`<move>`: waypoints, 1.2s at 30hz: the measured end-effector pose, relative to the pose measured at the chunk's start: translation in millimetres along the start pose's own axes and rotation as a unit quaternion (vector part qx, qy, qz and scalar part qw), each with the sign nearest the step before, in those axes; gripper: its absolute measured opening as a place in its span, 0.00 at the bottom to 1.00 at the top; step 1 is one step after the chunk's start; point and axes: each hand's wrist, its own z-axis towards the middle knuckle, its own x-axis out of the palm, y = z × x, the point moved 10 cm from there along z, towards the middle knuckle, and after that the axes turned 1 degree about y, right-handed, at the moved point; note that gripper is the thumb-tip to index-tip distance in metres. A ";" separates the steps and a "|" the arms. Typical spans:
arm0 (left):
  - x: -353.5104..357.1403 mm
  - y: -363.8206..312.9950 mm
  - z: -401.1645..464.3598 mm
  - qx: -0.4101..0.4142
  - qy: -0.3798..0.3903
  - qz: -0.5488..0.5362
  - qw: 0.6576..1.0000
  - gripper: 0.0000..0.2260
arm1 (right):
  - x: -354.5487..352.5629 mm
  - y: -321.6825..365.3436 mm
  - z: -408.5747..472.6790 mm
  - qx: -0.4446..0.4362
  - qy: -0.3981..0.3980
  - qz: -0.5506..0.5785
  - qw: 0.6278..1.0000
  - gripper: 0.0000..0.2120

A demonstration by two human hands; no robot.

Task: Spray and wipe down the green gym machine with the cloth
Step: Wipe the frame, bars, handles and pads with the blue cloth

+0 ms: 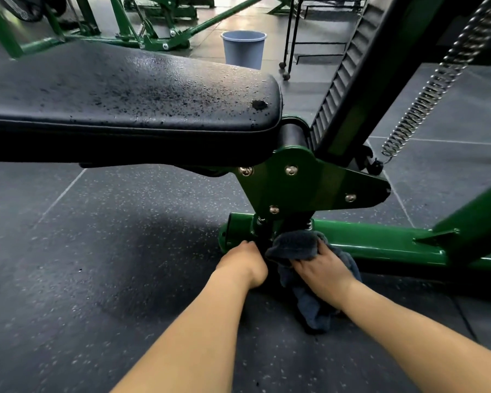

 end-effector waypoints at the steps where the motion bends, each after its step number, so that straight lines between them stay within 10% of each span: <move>1: -1.6 -5.8 -1.0 0.006 -0.004 -0.003 1.000 0.23 | 8.1 -5.6 -1.8 0.006 0.006 0.010 1.000 0.34; 12: -8.0 -34.4 4.2 0.061 -0.044 -0.103 0.992 0.24 | -30.3 -13.6 2.1 0.120 -0.076 0.096 0.985 0.10; 15: -7.5 -41.1 2.9 0.072 -0.046 -0.128 0.988 0.22 | -12.4 -15.2 12.2 0.137 -0.042 0.177 0.974 0.19; 24: -23.4 -53.6 -5.7 0.078 -0.099 -0.095 0.988 0.16 | -68.3 -40.7 -18.8 0.169 -0.272 0.120 0.940 0.21; 36: 9.7 -25.7 5.3 0.045 -0.012 -0.103 0.994 0.17 | 4.2 10.0 2.0 -0.001 -0.103 0.060 0.993 0.19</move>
